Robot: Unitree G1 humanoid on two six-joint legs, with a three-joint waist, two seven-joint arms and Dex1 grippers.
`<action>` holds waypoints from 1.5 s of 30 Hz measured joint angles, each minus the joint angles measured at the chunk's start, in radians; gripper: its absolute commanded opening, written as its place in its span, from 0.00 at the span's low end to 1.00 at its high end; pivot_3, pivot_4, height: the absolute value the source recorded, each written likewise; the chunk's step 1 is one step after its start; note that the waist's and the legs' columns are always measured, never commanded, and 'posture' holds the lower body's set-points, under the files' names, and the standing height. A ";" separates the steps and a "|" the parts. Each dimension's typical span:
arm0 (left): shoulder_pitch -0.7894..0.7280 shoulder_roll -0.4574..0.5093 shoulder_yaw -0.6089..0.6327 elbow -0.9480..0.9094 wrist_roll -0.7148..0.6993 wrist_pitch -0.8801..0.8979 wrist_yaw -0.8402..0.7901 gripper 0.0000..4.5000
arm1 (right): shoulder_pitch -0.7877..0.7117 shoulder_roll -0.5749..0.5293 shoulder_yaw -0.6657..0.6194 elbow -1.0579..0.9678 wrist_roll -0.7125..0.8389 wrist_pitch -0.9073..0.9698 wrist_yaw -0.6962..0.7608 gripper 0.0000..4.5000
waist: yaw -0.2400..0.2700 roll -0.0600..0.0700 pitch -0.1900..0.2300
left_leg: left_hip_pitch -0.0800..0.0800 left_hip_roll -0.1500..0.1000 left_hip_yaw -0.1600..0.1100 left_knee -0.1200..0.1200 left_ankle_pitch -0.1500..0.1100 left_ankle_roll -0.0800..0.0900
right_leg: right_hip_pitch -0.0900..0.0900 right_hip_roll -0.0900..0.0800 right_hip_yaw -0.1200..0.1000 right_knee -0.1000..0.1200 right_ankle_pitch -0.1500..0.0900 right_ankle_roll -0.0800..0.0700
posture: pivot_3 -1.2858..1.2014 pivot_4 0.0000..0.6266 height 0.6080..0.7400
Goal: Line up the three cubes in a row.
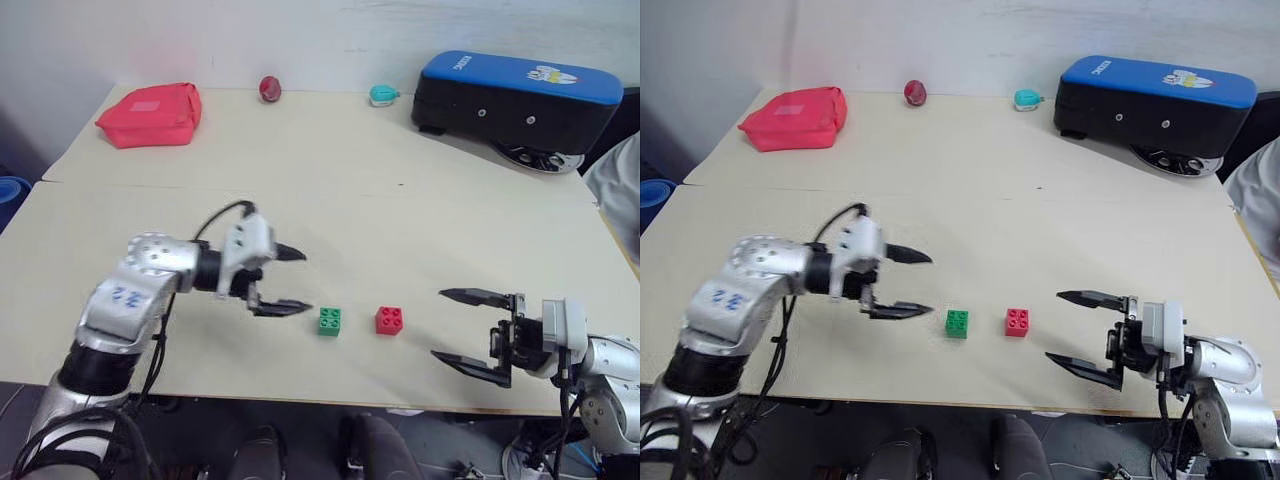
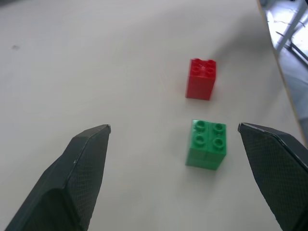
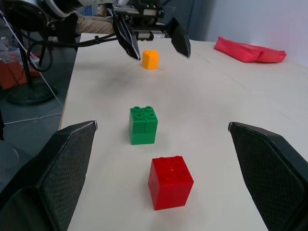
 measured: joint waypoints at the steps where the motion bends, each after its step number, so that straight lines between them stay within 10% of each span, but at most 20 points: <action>1: 0.075 -0.003 0.089 -0.003 -0.022 -0.044 0.008 1.00 | -0.014 0.013 0.006 0.004 0.003 0.006 -0.009 1.00 | -0.002 0.000 0.000 | 0.001 0.000 -0.001 0.000 0.000 0.000 | 0.000 0.000 0.000 0.000 0.000 0.000 | 0.52 0.24 1.00; 9: 0.614 -0.166 0.626 -0.002 -0.087 -0.211 0.198 1.00 | -0.091 0.106 0.063 0.010 0.004 0.018 -0.057 1.00 | 0.007 -0.001 0.000 | 0.005 -0.001 -0.001 -0.002 -0.008 0.008 | 0.004 -0.004 0.000 -0.001 0.000 -0.001 | 0.52 0.24 1.00; 15: 0.810 -0.310 0.760 0.064 -0.100 -0.326 0.303 1.00 | -0.103 0.142 0.092 0.015 -0.009 -0.007 -0.055 1.00 | 0.007 -0.002 -0.001 | 0.005 -0.003 -0.002 -0.001 -0.010 0.010 | 0.005 -0.007 -0.002 -0.003 0.000 0.000 | 0.52 0.24 1.00; 40: 0.199 -0.480 0.289 -0.082 0.078 0.255 1.279 1.00 | -0.160 0.142 0.121 0.058 -0.059 -0.037 -0.074 1.00 | 0.004 -0.003 -0.001 | 0.010 -0.002 -0.002 -0.003 -0.008 0.004 | 0.010 -0.003 -0.002 -0.004 0.000 0.001 | 0.52 0.24 1.00; 45: 0.207 -0.492 0.286 -0.084 0.111 0.287 1.317 0.76 | -0.160 0.142 0.121 0.058 -0.059 -0.037 -0.087 1.00 | 0.007 -0.003 -0.001 | 0.010 -0.002 -0.002 -0.003 -0.008 0.004 | 0.010 -0.004 -0.002 -0.004 0.000 0.001 | 0.52 0.24 1.00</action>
